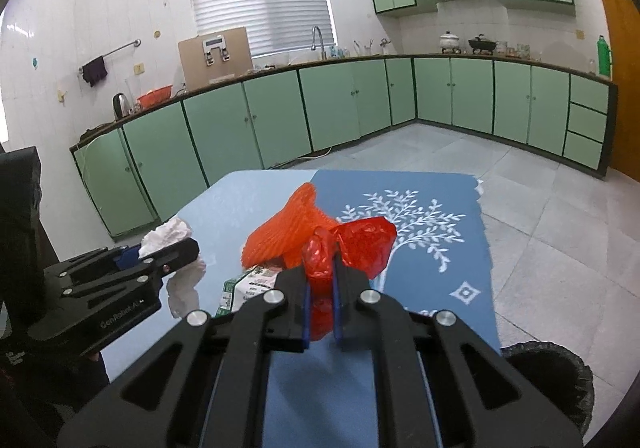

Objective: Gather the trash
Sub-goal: 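Grasp the red mesh bag with the right gripper while left holds tissues, then carry tissues and mesh bag over the bin and open both grippers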

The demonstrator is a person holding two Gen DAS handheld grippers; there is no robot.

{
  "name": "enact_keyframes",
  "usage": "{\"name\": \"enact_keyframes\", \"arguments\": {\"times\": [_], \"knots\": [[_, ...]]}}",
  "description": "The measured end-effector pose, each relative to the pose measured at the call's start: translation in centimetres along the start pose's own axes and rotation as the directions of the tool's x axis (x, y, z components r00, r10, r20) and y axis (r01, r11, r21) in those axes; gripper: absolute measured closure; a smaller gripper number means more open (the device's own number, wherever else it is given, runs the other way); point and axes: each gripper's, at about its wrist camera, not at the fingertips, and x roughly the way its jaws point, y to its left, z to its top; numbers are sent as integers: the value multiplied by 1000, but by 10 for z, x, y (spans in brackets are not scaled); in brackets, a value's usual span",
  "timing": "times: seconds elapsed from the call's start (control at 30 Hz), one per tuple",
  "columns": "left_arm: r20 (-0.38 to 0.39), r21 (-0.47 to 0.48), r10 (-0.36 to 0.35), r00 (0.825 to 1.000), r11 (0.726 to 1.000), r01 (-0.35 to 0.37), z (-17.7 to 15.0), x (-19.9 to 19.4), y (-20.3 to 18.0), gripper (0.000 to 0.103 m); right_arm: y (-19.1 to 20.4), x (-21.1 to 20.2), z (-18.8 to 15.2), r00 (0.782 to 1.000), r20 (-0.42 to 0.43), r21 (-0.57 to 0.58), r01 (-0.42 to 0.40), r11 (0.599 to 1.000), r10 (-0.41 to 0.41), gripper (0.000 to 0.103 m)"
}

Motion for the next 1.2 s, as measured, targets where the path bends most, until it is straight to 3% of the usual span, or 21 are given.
{"name": "enact_keyframes", "arguments": {"times": [0.53,0.87,1.2], "knots": [[7,89,-167,986,982,165,5,-9,-91,73,-67,-73,-12,988,45,67,143,987,-147,96],[-26,158,-305,952,939,305,-5,-10,-164,73,-118,-116,-32,957,43,127,279,952,-286,96],[-70,212,-402,913,888,407,-19,-1,-226,72,-161,-148,-60,913,15,183,399,898,-409,96]]}}
